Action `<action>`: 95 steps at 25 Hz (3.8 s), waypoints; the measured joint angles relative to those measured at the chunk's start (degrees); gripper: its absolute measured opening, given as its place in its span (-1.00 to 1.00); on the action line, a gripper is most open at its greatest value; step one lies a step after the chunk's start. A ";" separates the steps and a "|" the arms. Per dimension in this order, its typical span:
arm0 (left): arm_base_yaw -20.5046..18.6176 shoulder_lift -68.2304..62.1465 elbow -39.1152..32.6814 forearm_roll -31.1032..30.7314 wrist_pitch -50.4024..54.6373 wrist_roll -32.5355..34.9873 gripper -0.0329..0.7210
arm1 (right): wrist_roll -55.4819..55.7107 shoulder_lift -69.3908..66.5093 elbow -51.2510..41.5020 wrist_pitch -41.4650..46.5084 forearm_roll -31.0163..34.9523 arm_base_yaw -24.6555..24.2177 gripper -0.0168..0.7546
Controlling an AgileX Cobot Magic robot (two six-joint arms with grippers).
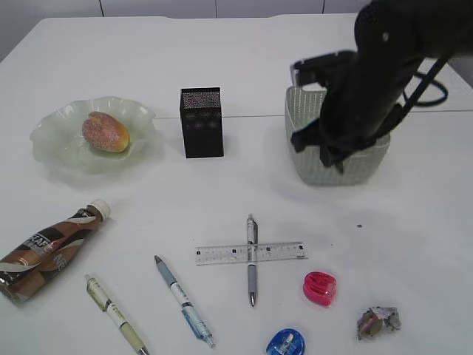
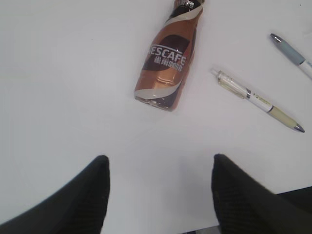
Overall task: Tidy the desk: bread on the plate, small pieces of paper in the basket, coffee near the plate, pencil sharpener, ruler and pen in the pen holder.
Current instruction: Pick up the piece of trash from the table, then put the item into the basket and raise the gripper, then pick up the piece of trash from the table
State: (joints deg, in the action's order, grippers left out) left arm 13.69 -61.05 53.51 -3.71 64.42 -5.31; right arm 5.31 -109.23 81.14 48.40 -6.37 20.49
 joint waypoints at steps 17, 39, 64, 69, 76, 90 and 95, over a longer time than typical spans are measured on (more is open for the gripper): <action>0.00 0.00 0.00 2.41 0.13 0.00 0.36 | 7.64 -6.84 18.10 0.48 -7.54 -7.04 -0.30; 0.00 0.00 0.00 2.41 -0.25 0.00 0.36 | 2.86 2.61 16.79 21.62 -0.56 -7.04 0.43; 0.00 0.00 0.00 3.28 -1.28 0.04 0.36 | 3.91 25.88 -34.47 4.50 10.95 4.36 0.42; 0.00 0.00 0.00 3.71 -1.32 0.04 0.36 | 5.85 22.80 -34.47 0.97 11.19 4.36 0.42; 0.00 0.00 0.00 3.71 -1.41 0.04 0.36 | 6.12 15.45 -34.47 -2.11 10.40 4.36 0.42; 0.00 0.00 0.00 3.71 -1.41 0.04 0.36 | 6.90 8.60 -34.47 -8.82 10.23 4.37 0.42; 0.00 0.00 0.00 3.71 -1.41 0.04 0.36 | 6.99 8.37 -34.47 -9.18 10.23 4.37 0.42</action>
State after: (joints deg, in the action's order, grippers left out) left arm 13.69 -61.05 53.51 0.00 63.01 -5.28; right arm 12.30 -100.86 46.68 39.22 3.87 24.86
